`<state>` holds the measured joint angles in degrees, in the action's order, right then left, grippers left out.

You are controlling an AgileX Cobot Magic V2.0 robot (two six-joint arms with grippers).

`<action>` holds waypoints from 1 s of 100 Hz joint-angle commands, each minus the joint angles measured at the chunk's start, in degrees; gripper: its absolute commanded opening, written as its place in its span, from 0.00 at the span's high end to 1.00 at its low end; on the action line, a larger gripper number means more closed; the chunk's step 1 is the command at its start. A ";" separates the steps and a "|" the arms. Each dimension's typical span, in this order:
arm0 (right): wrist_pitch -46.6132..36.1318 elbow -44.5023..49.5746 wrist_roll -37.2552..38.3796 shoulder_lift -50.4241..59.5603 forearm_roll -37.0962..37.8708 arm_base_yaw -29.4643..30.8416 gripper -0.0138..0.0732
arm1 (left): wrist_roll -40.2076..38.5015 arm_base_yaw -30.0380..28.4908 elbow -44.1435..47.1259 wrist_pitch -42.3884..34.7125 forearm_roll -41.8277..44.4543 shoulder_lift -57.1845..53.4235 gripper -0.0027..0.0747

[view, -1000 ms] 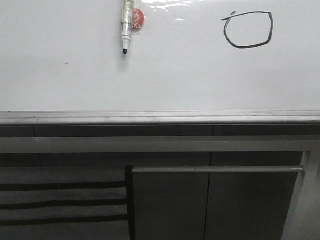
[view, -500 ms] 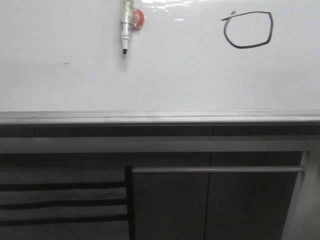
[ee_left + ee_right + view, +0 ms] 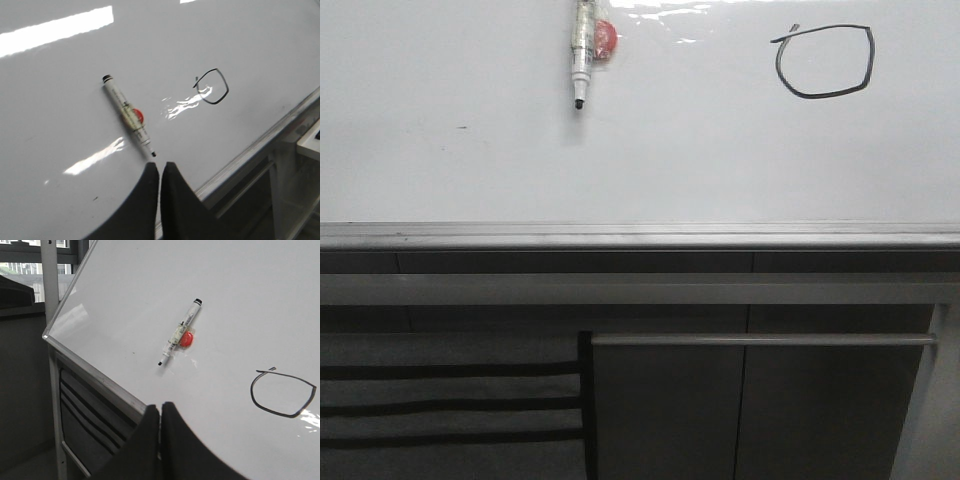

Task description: Write number 0 on whiteboard

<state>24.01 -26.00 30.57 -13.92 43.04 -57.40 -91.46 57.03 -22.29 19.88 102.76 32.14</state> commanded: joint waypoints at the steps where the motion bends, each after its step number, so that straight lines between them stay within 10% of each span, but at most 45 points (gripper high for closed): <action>1: -3.50 -1.47 -0.02 -0.92 2.03 0.38 0.90 | -3.71 -2.98 -0.41 2.33 4.17 -0.21 0.99; 19: -3.50 -1.47 -0.02 -0.92 2.03 0.38 0.90 | 2.10 -8.55 0.40 3.39 -7.34 -2.76 0.99; 44: -3.50 -1.47 -0.02 -0.92 2.03 0.38 0.90 | 43.15 -14.93 -0.26 4.80 -41.72 -14.00 0.99; 69: -3.50 -1.47 -0.02 -0.92 2.03 0.38 0.90 | 76.64 -38.03 0.30 1.07 -75.74 -25.59 0.99; 100: -3.50 -1.47 -0.02 -0.92 2.03 0.38 0.90 | 78.46 -57.76 12.15 -30.04 -90.69 -26.99 0.99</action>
<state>24.01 -26.00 30.57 -13.92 43.04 -57.40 -13.24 1.87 -12.00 2.03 18.07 4.42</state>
